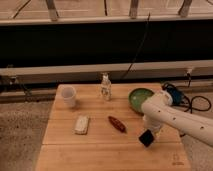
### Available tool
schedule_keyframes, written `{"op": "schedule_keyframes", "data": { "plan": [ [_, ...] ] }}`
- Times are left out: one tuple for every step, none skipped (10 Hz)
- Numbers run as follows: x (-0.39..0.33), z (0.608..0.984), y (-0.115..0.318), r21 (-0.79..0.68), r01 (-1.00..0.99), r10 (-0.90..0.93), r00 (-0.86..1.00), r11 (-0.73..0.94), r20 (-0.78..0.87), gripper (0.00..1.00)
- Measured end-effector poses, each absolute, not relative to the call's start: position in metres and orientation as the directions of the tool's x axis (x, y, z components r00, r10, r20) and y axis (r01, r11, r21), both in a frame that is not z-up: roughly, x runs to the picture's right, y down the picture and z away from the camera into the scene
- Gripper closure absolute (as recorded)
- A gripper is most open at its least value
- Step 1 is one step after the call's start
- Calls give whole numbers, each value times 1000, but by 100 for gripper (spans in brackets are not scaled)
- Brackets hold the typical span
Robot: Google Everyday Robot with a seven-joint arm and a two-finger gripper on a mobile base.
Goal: Place the eraser in the ceramic cup
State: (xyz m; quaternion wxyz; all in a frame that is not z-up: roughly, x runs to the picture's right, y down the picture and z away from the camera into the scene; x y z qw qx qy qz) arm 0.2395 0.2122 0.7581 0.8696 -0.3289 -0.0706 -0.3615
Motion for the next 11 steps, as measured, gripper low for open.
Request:
{"op": "schedule_keyframes", "data": {
  "plan": [
    [238, 756, 206, -520, 678, -589, 726, 521, 357, 99],
    [233, 757, 201, -516, 683, -598, 719, 517, 354, 99],
    [223, 759, 191, -508, 694, -615, 708, 511, 349, 99],
    [219, 758, 185, -506, 697, -620, 704, 508, 346, 99],
    [218, 755, 180, -504, 700, -627, 700, 506, 342, 99],
    [214, 750, 170, -499, 708, -641, 690, 500, 336, 99],
    [206, 746, 160, -491, 717, -653, 679, 494, 335, 99],
    [200, 743, 153, -486, 725, -663, 670, 488, 333, 99],
    [194, 743, 147, -480, 734, -676, 659, 481, 331, 99],
    [188, 743, 142, -475, 740, -683, 651, 476, 330, 99],
    [185, 745, 138, -472, 744, -689, 646, 473, 327, 99]
  ]
}}
